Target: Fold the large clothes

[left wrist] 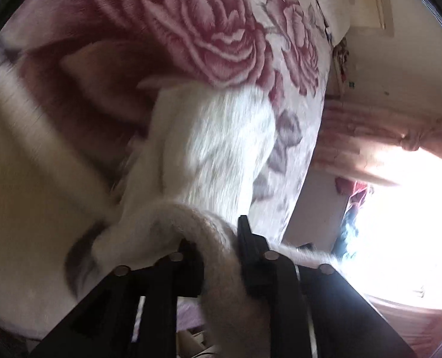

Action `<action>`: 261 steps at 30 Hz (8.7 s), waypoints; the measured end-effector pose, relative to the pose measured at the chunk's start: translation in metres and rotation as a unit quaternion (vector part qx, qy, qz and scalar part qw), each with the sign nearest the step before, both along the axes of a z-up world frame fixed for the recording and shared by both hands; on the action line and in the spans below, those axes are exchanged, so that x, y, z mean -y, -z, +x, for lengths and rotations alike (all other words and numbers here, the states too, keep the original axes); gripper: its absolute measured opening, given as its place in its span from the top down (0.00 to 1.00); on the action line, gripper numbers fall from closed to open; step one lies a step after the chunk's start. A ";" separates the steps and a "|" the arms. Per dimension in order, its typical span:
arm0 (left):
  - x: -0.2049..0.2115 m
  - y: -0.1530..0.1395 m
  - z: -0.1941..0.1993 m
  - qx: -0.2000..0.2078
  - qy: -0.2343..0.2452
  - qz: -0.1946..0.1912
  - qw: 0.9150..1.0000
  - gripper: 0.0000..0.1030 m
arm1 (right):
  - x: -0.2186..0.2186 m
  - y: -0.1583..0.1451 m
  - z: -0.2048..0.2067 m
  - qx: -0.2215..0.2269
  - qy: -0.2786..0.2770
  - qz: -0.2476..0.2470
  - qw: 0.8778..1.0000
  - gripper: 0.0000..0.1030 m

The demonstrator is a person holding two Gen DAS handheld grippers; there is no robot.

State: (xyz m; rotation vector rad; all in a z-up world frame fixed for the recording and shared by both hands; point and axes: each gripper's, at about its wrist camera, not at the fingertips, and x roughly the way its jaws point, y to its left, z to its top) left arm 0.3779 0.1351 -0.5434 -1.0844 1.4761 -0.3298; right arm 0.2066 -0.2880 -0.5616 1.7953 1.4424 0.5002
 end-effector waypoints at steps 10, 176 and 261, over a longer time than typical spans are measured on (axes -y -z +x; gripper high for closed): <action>-0.052 0.021 -0.012 -0.022 -0.122 -0.145 0.982 0.65 | 0.029 0.006 0.049 0.040 0.133 0.029 0.990 0.22; 0.016 0.028 -0.098 0.162 -0.063 0.074 0.982 0.38 | -0.050 0.127 0.183 0.187 -0.396 -0.130 0.889 0.18; 0.148 -0.459 -0.108 0.358 0.029 0.480 0.801 0.02 | -0.062 -0.530 0.018 0.319 -0.082 -0.767 0.551 0.00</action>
